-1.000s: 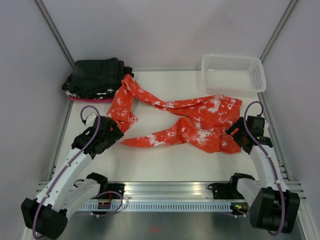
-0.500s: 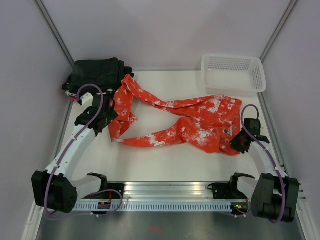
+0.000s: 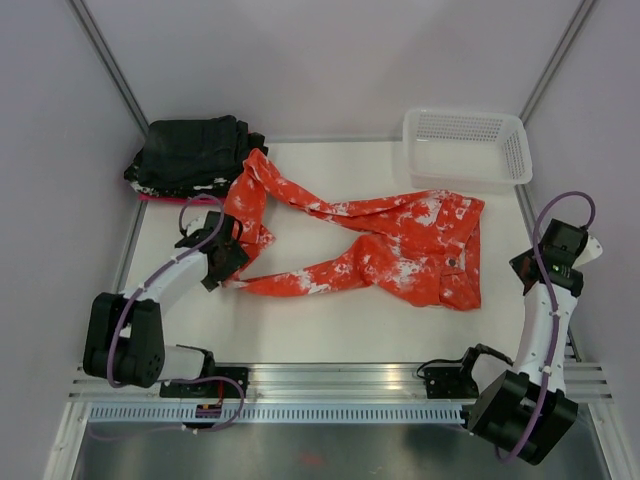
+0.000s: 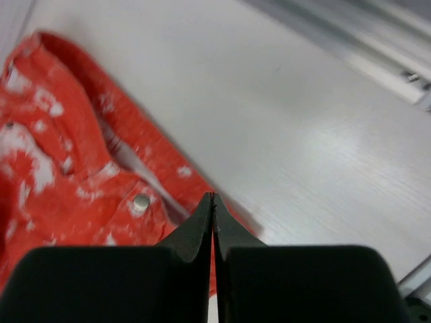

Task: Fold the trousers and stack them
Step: Flatten the trousers out

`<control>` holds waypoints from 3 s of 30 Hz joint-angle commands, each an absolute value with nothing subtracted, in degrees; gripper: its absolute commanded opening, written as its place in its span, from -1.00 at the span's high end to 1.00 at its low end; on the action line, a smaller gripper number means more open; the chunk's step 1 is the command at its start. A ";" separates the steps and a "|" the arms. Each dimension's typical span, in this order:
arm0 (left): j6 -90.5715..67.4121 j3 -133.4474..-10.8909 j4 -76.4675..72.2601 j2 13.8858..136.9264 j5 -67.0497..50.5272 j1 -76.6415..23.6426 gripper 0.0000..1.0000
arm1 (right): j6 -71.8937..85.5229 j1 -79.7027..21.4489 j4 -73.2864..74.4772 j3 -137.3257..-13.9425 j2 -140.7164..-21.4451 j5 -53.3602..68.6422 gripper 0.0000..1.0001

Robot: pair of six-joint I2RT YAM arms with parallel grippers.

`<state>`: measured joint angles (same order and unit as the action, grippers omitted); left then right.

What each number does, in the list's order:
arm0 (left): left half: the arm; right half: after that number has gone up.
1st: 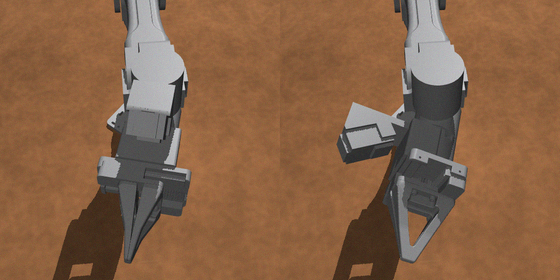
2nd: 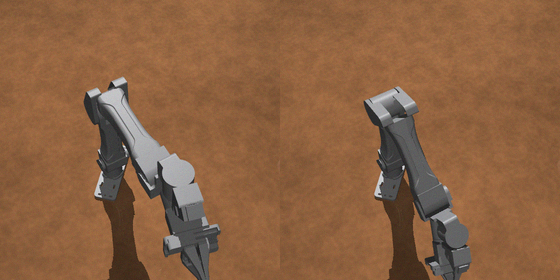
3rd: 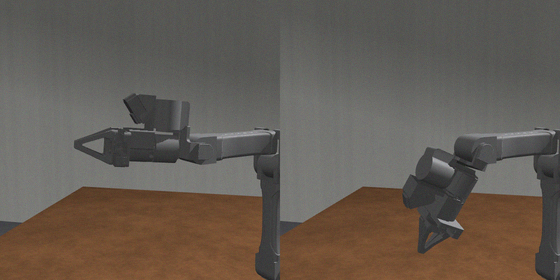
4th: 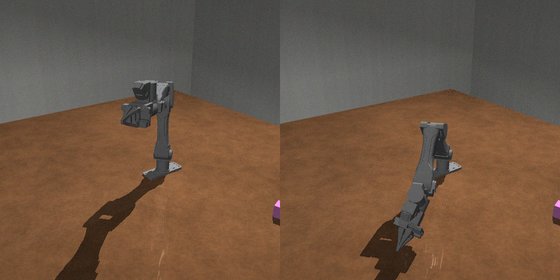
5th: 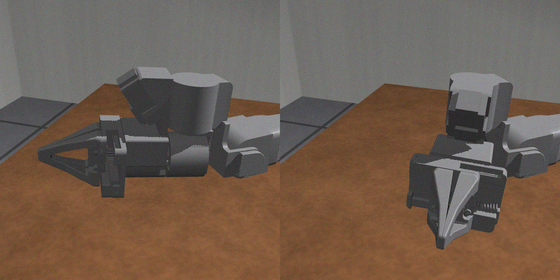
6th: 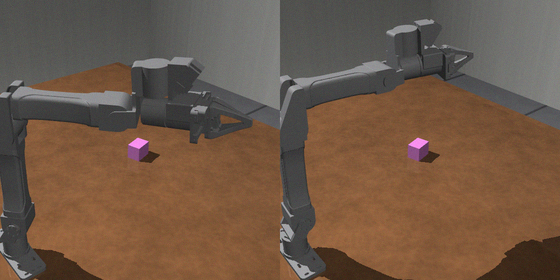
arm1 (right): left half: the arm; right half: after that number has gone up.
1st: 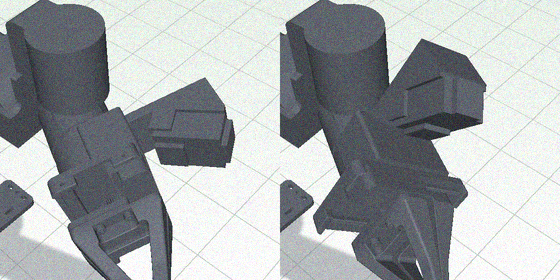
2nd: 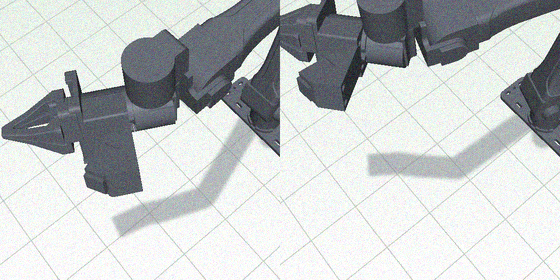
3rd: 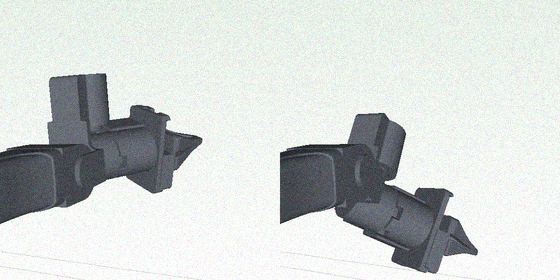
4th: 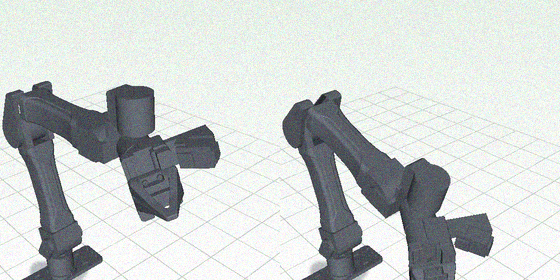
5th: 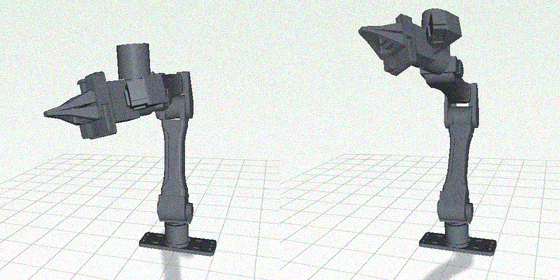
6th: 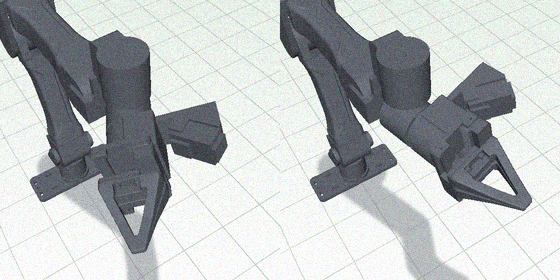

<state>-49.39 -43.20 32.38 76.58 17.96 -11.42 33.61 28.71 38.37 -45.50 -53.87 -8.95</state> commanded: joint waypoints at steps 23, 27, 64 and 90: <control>-37.52 -56.43 53.79 61.87 48.00 -11.34 -0.99 | 27.86 20.84 33.40 -35.60 -58.97 24.79 -0.51; -31.32 -56.16 48.01 63.54 43.07 -11.34 -0.99 | 27.86 10.92 32.78 -37.09 -59.68 22.69 -0.48; -31.47 -46.06 32.09 58.18 20.04 -11.34 -0.99 | 33.49 17.21 46.76 -46.58 -65.91 -11.34 1.00; -52.90 -52.91 13.55 79.36 2.81 1.30 -0.99 | 27.95 18.90 43.14 -70.12 -69.17 5.89 -0.86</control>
